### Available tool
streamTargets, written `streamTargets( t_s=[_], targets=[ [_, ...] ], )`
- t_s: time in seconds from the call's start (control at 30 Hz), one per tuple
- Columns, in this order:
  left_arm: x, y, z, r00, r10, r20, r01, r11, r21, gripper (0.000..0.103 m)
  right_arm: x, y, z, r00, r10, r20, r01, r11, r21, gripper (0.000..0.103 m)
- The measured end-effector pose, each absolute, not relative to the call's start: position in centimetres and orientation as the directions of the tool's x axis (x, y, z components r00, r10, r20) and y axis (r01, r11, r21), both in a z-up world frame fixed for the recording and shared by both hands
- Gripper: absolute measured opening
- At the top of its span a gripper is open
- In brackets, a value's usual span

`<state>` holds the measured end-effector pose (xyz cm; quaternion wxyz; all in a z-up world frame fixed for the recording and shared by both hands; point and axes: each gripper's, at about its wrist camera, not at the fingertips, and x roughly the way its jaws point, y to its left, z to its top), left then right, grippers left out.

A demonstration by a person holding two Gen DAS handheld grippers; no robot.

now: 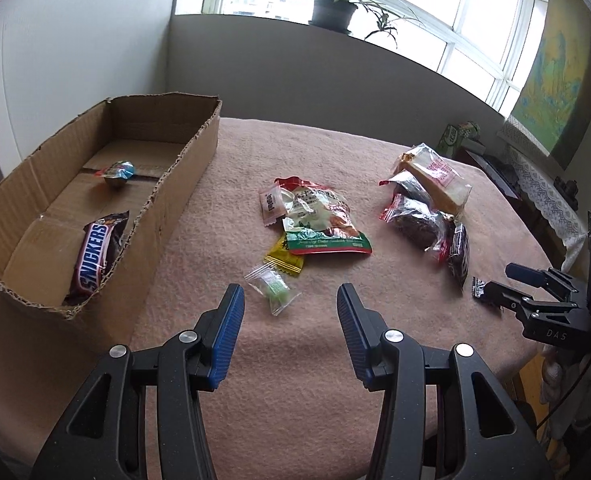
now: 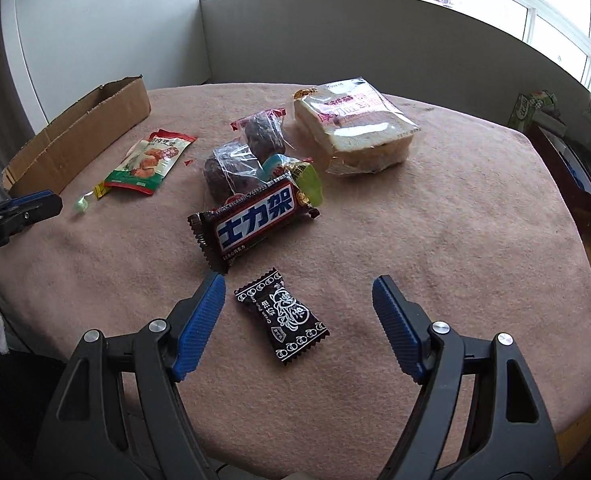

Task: Organize snacks
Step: 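Withdraw both open tools from the box back over the table, then grasp the black-wrapped candy with the right tool while the left grasps the green candy bag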

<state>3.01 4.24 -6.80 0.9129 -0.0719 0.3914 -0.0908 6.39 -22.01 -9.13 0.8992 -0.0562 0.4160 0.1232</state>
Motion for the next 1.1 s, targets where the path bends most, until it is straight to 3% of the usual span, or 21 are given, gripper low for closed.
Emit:
streamTargets(
  t_s=[0.23,0.3,0.57,0.67,0.83,0.9,1.1],
  targets=[
    [4.9,4.0,-8.6,0.632,-0.188,-0.752,0.076,0.98,-0.182,0.047,7.0,-22.2,-9.8,0.619,0.174,-0.766,-0.291,0.956,-0.019,0.079],
    [5.4,4.1,-8.8,0.625,-0.176,-0.76,0.06,0.982,-0.179,0.04,7.2,-22.2,-10.0,0.616,0.177,-0.768,-0.298,0.954,-0.019,0.079],
    [5.8,3.5,-9.3,0.624,-0.131,-0.771,0.055,0.991,-0.124,0.029,7.5,-21.9,-10.3,0.613,0.179,-0.769,-0.32,0.947,-0.035,0.077],
    [5.8,3.6,-9.3,0.625,-0.121,-0.771,0.046,0.992,-0.118,0.022,7.4,-21.6,-10.3,0.608,0.185,-0.772,-0.331,0.943,-0.034,0.069],
    [5.7,3.6,-9.3,0.629,-0.117,-0.769,0.049,0.993,-0.111,0.022,7.2,-20.8,-10.2,0.592,0.201,-0.78,-0.363,0.931,-0.037,0.051],
    [5.6,3.6,-9.3,0.629,-0.113,-0.769,0.05,0.993,-0.105,0.022,7.1,-20.6,-10.1,0.587,0.207,-0.783,-0.372,0.928,-0.034,0.038],
    [5.7,3.6,-9.3,0.631,-0.117,-0.767,0.049,0.993,-0.112,0.022,6.9,-20.7,-10.0,0.584,0.21,-0.784,-0.366,0.93,-0.023,0.015]
  ],
)
